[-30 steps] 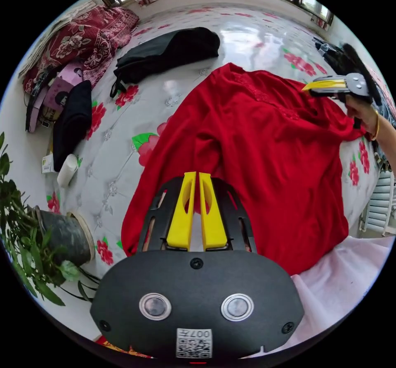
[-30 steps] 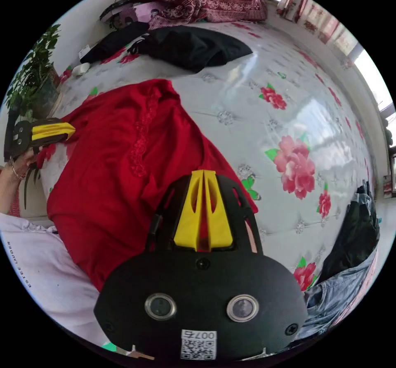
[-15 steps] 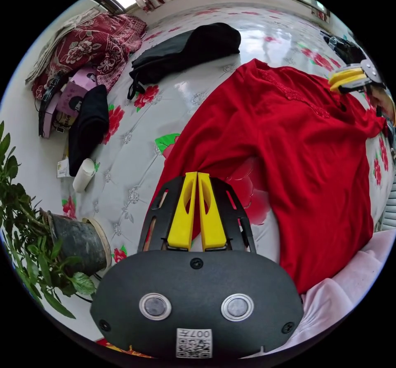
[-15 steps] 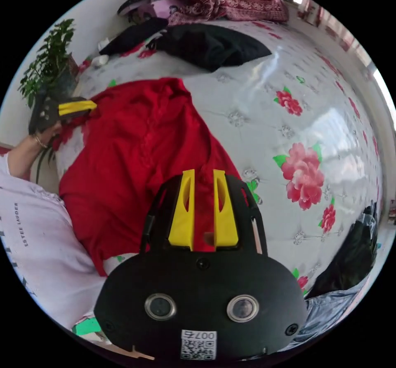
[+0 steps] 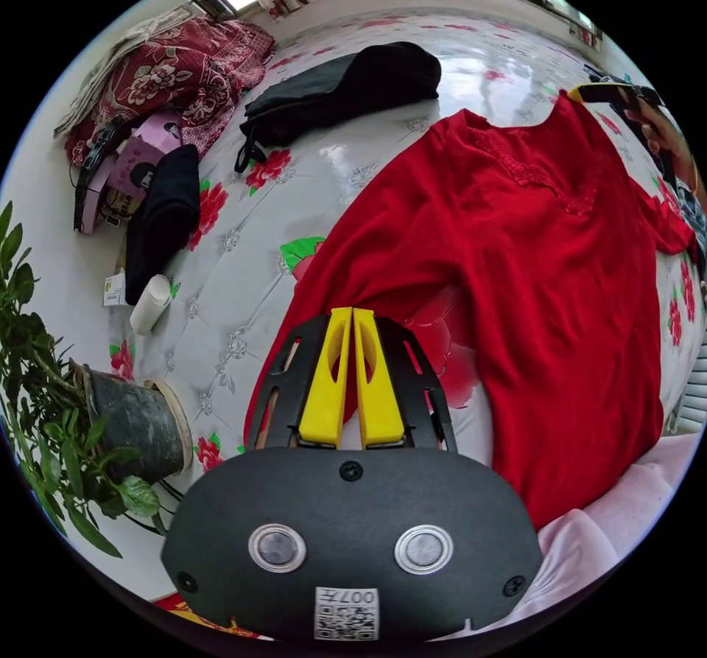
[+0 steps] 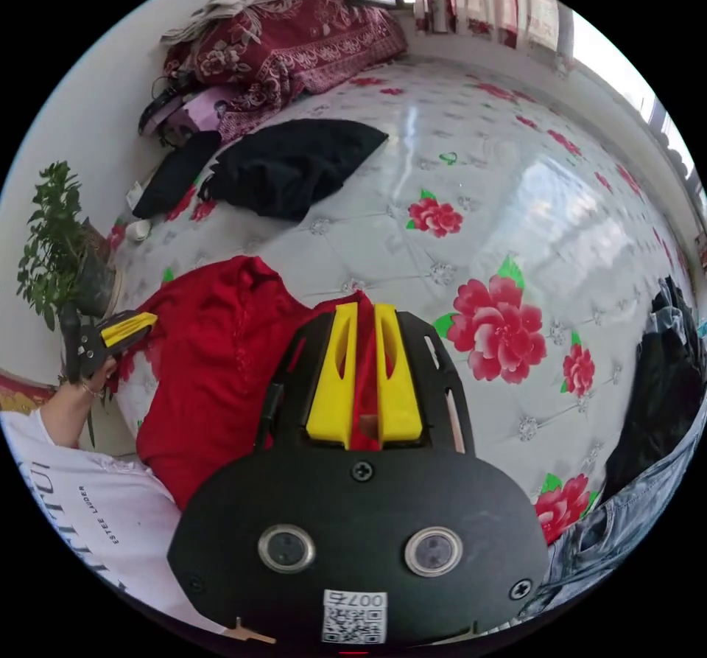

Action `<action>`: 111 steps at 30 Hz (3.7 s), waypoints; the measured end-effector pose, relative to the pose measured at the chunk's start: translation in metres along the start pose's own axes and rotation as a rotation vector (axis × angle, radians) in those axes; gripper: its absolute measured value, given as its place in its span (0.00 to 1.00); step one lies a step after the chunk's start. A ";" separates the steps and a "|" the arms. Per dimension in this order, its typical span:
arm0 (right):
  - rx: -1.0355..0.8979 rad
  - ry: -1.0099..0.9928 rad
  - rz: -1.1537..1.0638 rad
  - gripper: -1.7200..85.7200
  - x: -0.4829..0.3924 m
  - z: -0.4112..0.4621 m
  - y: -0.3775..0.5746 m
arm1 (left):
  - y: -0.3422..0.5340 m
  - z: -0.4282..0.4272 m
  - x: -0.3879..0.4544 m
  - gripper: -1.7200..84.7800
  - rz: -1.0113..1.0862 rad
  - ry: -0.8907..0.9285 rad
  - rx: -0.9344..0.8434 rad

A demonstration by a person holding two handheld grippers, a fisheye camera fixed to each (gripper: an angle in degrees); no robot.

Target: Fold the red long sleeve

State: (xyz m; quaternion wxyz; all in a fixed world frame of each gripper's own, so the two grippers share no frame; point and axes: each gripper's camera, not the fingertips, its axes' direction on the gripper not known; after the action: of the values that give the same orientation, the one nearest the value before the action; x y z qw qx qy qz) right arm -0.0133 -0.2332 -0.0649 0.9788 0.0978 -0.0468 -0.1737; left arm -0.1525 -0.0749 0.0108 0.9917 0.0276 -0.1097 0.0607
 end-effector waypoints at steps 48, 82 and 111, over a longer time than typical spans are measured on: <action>0.013 -0.333 -0.184 0.12 -0.075 -0.032 0.341 | 0.107 -0.067 0.075 0.06 -0.105 0.096 -0.145; 0.153 -0.042 0.133 0.02 -0.105 -0.068 0.356 | 0.181 0.003 -0.111 0.08 -0.064 -0.093 0.027; 0.293 0.073 -0.026 0.09 -0.121 -0.121 0.292 | 0.100 -0.147 -0.046 0.02 0.655 0.971 0.618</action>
State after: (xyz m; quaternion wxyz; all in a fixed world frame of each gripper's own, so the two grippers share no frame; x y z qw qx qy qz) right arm -0.0145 0.0986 -0.1294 0.9527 0.2465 -0.0346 -0.1740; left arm -0.1778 0.0293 -0.1382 0.8052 0.2454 0.3697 0.3935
